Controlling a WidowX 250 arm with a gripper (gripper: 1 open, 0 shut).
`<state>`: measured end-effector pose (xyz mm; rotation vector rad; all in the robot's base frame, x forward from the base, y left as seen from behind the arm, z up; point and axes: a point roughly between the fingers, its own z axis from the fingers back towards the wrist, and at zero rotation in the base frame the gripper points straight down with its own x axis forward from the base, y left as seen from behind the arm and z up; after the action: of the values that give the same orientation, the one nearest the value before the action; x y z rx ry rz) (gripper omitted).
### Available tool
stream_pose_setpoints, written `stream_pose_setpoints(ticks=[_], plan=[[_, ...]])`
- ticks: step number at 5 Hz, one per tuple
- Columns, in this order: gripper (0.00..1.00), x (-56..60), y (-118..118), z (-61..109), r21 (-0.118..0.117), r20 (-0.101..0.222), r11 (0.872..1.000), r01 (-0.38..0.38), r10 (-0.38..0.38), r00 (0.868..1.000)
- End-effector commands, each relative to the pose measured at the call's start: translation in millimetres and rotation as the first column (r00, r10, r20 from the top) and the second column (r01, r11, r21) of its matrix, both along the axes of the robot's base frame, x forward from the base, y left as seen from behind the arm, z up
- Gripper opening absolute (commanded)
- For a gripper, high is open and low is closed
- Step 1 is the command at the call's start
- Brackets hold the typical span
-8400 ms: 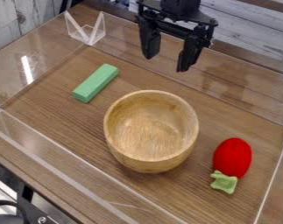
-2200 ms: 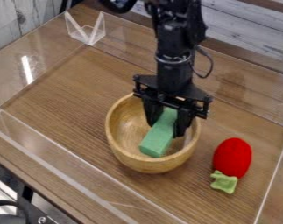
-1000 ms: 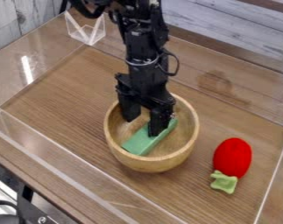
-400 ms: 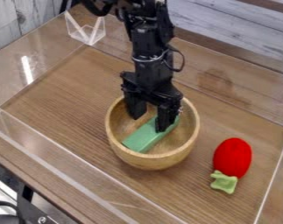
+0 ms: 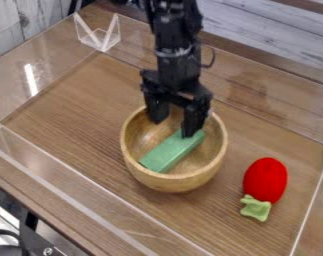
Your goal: Put the green block in the brown bowl
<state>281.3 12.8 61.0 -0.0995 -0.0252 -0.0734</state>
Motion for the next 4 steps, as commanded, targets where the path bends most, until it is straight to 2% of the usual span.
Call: stream_pose_setpoints(ticks=[1,2,3,4], plan=[[1.00,16.6,14,46.9,-0.007,0.106,0.999,-0.053,0.054,0.993],[1.00,26.8,41,74.6,-0.008,0.150,1.000,-0.026,0.027,0.988],[1.00,38.5,62,89.1,-0.013,0.166,1.000,0.013,-0.010,0.986],[1.00,40.5,70,102.3,-0.024,0.188,1.000,-0.005,0.009,0.982]])
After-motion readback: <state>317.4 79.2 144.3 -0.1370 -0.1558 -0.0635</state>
